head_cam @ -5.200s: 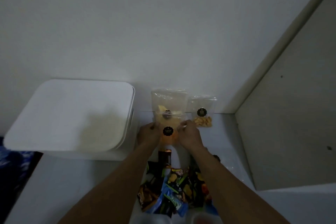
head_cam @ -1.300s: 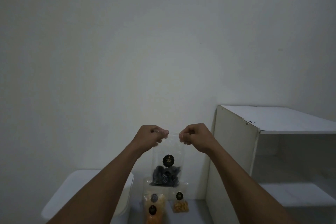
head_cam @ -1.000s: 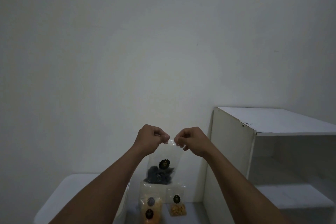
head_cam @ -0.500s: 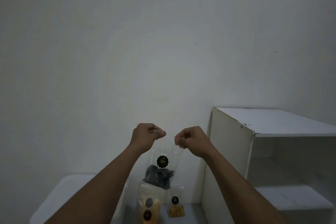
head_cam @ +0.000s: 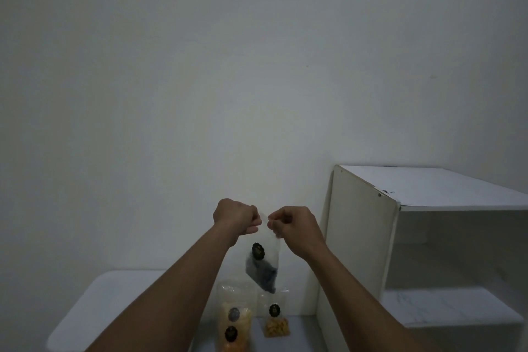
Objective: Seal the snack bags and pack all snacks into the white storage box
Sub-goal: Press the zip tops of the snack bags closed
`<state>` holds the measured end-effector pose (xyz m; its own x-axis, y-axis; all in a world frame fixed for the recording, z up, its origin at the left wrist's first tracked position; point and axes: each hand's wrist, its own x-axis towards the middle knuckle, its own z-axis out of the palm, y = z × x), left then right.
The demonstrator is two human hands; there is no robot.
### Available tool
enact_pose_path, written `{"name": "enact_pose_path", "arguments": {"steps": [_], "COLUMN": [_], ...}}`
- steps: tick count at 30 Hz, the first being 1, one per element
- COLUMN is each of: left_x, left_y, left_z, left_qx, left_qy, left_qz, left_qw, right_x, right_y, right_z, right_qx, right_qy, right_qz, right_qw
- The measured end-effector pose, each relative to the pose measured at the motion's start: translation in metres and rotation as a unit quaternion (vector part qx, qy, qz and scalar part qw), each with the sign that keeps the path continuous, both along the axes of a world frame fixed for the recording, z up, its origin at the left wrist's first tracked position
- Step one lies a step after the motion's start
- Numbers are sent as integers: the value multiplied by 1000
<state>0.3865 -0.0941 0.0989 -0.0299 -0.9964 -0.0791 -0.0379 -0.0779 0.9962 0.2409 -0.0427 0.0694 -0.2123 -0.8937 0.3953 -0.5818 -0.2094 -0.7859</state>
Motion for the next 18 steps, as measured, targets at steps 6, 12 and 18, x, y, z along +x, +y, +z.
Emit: {"name": "enact_pose_path", "arguments": {"steps": [6, 12, 18], "left_x": [1, 7, 13], "left_y": [-3, -7, -13], "left_z": [-5, -6, -8], "left_qx": [8, 24, 11], "left_qy": [26, 46, 71], "left_qz": [-10, -12, -4], "left_qw": [1000, 999, 997], "right_x": [6, 11, 19], "right_y": [-1, -1, -5], "right_z": [-1, -3, 0], "right_qx": [-11, -13, 9], "right_qy": [9, 8, -35], "right_qz": [-11, -4, 27], "right_qw": [1000, 1000, 999]}}
